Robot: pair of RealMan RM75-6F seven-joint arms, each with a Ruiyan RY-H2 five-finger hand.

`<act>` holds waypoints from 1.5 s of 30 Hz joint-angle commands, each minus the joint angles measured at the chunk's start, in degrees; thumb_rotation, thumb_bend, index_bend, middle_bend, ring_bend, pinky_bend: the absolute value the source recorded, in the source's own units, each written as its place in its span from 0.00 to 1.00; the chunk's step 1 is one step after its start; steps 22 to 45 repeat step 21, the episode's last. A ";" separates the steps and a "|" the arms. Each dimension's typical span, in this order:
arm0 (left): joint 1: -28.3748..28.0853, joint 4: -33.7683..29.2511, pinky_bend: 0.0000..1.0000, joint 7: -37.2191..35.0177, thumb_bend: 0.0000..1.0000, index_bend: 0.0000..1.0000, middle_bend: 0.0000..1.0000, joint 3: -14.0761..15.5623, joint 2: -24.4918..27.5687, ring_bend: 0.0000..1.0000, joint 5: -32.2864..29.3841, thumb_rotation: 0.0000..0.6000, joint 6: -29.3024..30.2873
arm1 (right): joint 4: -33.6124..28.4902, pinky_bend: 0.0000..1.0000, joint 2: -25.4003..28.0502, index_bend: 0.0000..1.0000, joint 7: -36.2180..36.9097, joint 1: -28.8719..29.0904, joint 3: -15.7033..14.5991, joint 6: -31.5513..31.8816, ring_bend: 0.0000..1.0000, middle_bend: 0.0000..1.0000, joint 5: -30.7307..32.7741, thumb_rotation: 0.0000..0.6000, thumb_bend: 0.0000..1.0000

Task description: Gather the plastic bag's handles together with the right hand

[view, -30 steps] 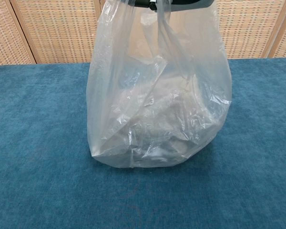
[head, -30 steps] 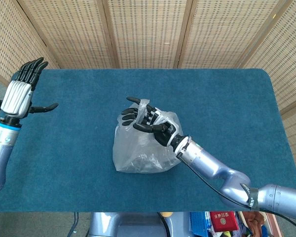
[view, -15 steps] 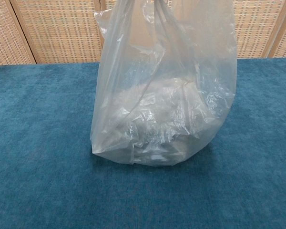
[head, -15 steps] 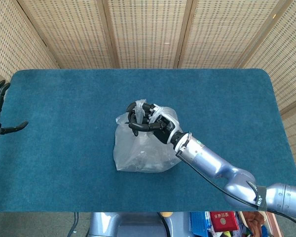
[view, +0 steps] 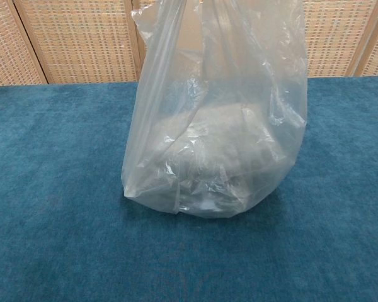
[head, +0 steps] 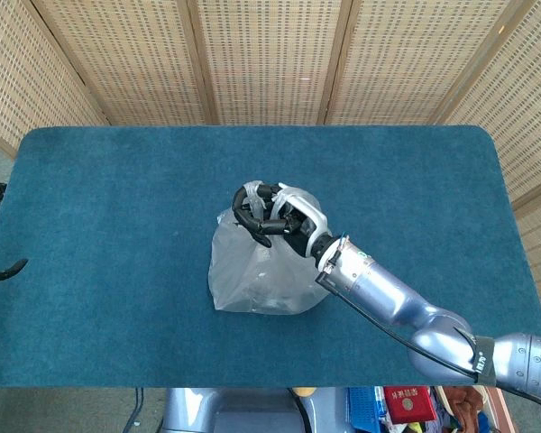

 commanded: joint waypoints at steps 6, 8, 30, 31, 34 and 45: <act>1.41 -3.02 0.00 3.79 0.06 0.00 0.00 0.66 1.80 0.00 -0.96 1.00 -2.74 | -3.85 0.85 6.01 0.67 -7.03 3.71 2.83 2.72 0.79 0.82 8.54 1.00 1.00; 1.56 -4.03 0.00 4.16 0.06 0.00 0.00 0.37 2.53 0.00 -1.14 1.00 -3.18 | -5.27 0.85 8.32 0.67 -8.10 4.22 4.02 2.92 0.79 0.82 11.02 1.00 1.00; 2.20 -4.91 0.00 3.30 0.06 0.00 0.00 -0.75 3.51 0.00 -0.85 1.00 -5.25 | -7.96 0.85 13.62 0.66 -13.80 8.35 7.08 5.27 0.79 0.82 22.19 1.00 1.00; 2.20 -4.91 0.00 3.30 0.06 0.00 0.00 -0.75 3.51 0.00 -0.85 1.00 -5.25 | -7.96 0.85 13.62 0.66 -13.80 8.35 7.08 5.27 0.79 0.82 22.19 1.00 1.00; 2.20 -4.91 0.00 3.30 0.06 0.00 0.00 -0.75 3.51 0.00 -0.85 1.00 -5.25 | -7.96 0.85 13.62 0.66 -13.80 8.35 7.08 5.27 0.79 0.82 22.19 1.00 1.00; 2.20 -4.91 0.00 3.30 0.06 0.00 0.00 -0.75 3.51 0.00 -0.85 1.00 -5.25 | -7.96 0.85 13.62 0.66 -13.80 8.35 7.08 5.27 0.79 0.82 22.19 1.00 1.00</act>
